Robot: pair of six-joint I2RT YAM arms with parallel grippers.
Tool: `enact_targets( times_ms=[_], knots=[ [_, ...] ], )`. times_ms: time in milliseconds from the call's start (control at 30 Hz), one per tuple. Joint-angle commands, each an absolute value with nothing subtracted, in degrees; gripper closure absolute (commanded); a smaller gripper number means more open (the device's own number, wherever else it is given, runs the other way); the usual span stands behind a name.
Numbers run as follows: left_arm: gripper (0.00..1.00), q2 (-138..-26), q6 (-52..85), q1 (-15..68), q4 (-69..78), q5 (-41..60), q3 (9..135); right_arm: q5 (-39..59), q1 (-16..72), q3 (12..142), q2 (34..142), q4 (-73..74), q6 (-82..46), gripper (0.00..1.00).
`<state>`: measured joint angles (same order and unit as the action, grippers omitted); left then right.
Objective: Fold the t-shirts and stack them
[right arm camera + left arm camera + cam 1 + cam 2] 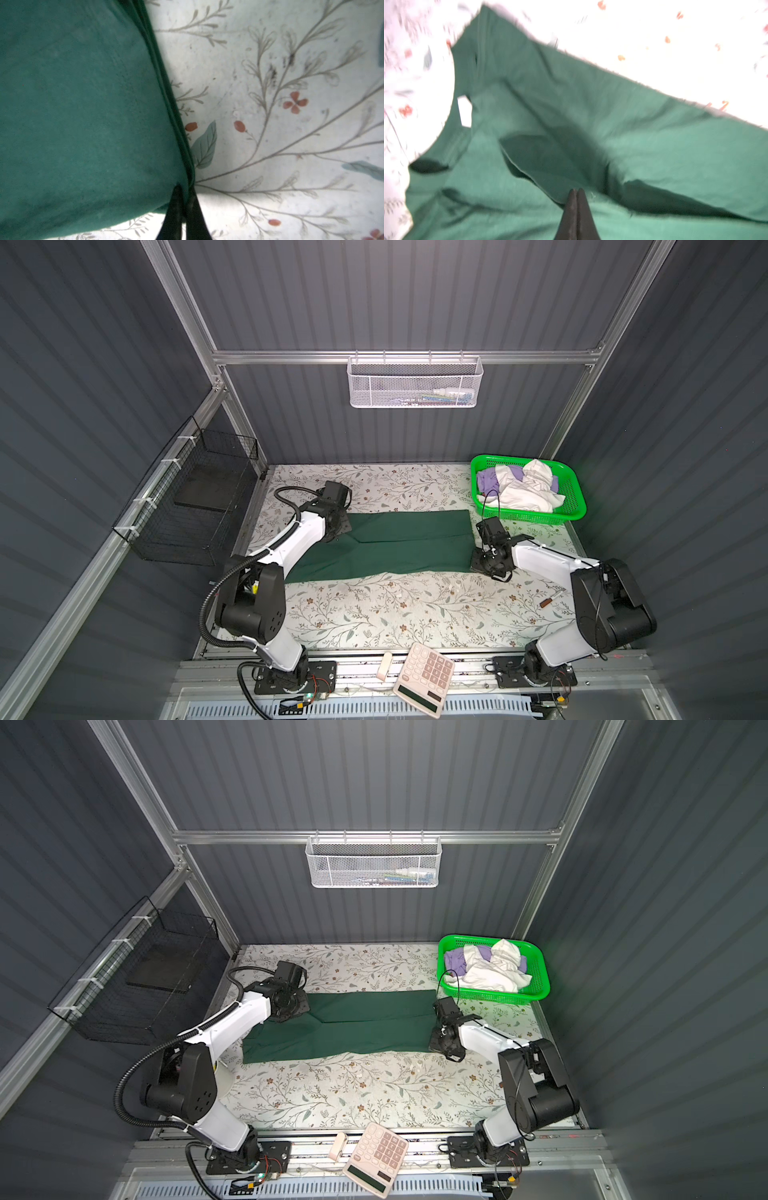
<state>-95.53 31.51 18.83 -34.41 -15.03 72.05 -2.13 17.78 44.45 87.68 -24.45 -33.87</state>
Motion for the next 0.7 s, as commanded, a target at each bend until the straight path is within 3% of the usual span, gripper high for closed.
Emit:
enact_targets(
  times_ms=[0,233,567,600,667],
  knots=[
    [1.0,-99.9,28.8,19.2,-35.8,-16.2,75.6,-3.5,17.5,43.3,87.1,-27.5,-34.5,1.0],
    [1.0,-106.8,26.2,19.2,-35.6,-15.2,85.4,-3.0,17.6,44.0,87.9,-27.5,-34.1,1.0],
    [1.0,-111.3,23.1,19.2,-32.8,-10.8,89.2,-2.9,17.5,44.3,88.2,-27.7,-33.7,1.0],
    [0.95,-111.9,22.2,19.3,-32.4,-9.4,89.4,-2.8,17.6,44.3,88.2,-27.7,-33.7,1.0],
    [0.71,-112.1,20.2,19.2,-32.3,-7.9,89.8,-2.7,17.6,44.3,88.2,-27.7,-33.7,1.0]
  ],
)
